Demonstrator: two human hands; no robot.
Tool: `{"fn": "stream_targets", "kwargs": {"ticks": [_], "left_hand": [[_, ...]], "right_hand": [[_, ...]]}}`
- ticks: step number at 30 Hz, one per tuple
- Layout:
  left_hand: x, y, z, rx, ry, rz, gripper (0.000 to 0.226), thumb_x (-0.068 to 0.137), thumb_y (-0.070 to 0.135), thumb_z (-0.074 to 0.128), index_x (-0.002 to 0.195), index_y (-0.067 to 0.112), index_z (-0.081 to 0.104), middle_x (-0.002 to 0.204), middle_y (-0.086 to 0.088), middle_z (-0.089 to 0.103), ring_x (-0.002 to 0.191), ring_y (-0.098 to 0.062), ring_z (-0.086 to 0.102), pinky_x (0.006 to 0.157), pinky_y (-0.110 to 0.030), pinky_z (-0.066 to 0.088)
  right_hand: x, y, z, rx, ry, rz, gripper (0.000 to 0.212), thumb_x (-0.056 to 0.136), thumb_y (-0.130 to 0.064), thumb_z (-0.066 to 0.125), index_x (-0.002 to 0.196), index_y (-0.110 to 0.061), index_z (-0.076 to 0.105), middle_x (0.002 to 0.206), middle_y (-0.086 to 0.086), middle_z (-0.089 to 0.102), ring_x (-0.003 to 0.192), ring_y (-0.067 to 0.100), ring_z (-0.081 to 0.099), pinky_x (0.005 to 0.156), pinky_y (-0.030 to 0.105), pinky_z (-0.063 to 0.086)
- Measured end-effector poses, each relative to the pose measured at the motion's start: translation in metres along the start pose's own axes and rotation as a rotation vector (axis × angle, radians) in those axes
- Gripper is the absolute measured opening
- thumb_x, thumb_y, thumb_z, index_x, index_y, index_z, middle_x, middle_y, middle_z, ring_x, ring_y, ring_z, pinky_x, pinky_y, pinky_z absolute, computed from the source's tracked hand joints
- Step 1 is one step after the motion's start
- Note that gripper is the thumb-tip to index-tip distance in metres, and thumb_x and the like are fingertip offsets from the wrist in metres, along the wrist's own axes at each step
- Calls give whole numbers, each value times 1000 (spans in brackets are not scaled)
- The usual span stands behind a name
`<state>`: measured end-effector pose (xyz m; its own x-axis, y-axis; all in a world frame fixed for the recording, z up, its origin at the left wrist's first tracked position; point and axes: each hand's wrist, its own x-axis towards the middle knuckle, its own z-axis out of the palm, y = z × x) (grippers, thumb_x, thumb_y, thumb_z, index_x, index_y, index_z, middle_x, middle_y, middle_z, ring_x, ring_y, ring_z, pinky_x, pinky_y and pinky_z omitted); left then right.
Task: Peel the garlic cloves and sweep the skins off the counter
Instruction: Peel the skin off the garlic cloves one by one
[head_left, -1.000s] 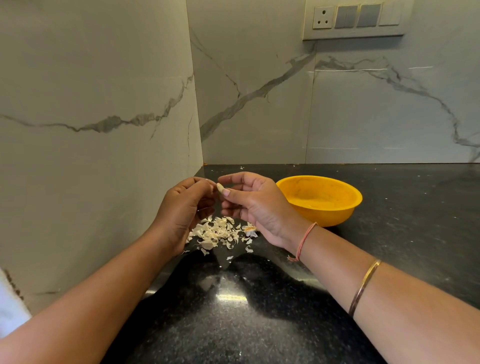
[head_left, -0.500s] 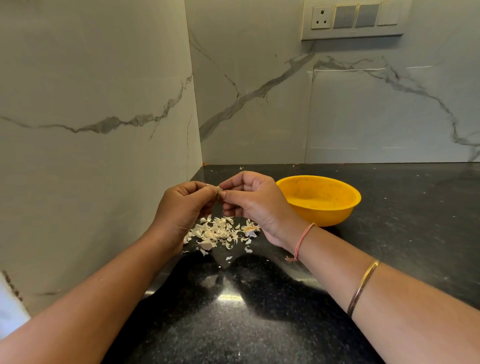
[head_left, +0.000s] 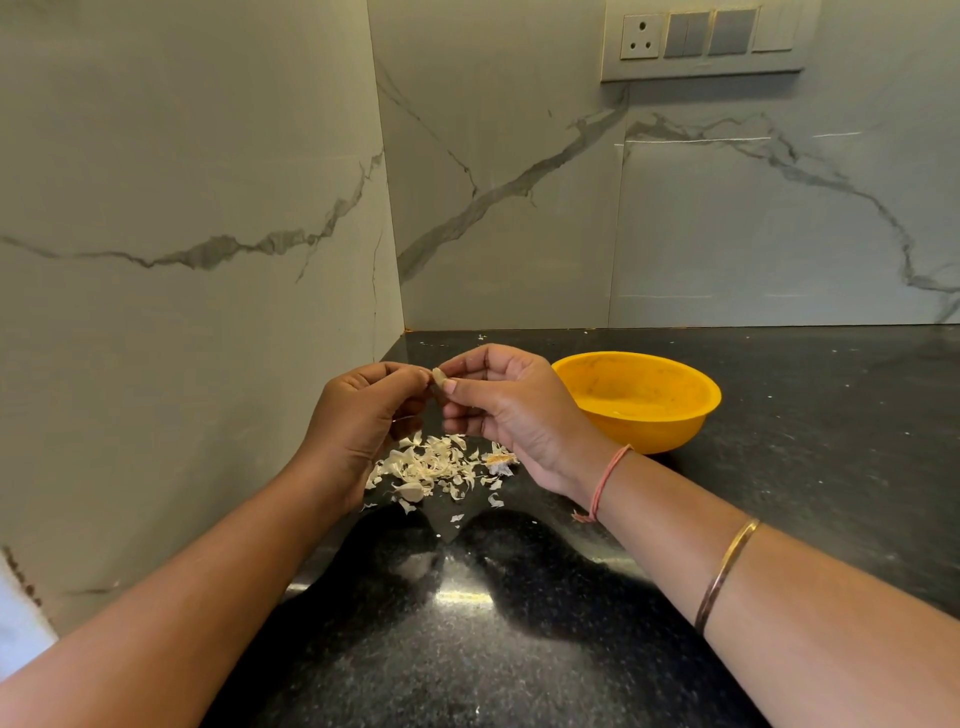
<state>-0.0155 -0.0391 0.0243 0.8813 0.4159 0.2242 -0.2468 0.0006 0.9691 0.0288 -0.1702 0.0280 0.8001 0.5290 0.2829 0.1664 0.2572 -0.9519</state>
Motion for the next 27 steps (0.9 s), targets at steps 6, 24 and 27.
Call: {"fn": "stream_targets", "kwargs": {"ticks": [6,24,27], "left_hand": [[1,-2,0,51,7,1,9,83,10,63,75,10,67,63,1,60,61,-9,52,59,-21,44],[1,-2,1,80,-31,-25,11,85,9,59,76,6,64,62,-4,52,57,-10,46,52,-18,42],[-1,-1,3,52,-40,-60,14,87,8,57,73,8,61,62,-3,51,58,-11,46,52,-18,43]], "right_hand": [[0,1,0,-87,13,-16,11,83,6,62,94,2,62,74,9,63,59,11,59,60,24,56],[-1,3,1,-107,-19,-36,16,86,6,59,99,-3,61,75,8,61,59,9,58,59,23,55],[1,4,1,-84,-41,-31,23,86,7,58,105,-6,62,76,8,61,61,9,58,64,26,56]]}}
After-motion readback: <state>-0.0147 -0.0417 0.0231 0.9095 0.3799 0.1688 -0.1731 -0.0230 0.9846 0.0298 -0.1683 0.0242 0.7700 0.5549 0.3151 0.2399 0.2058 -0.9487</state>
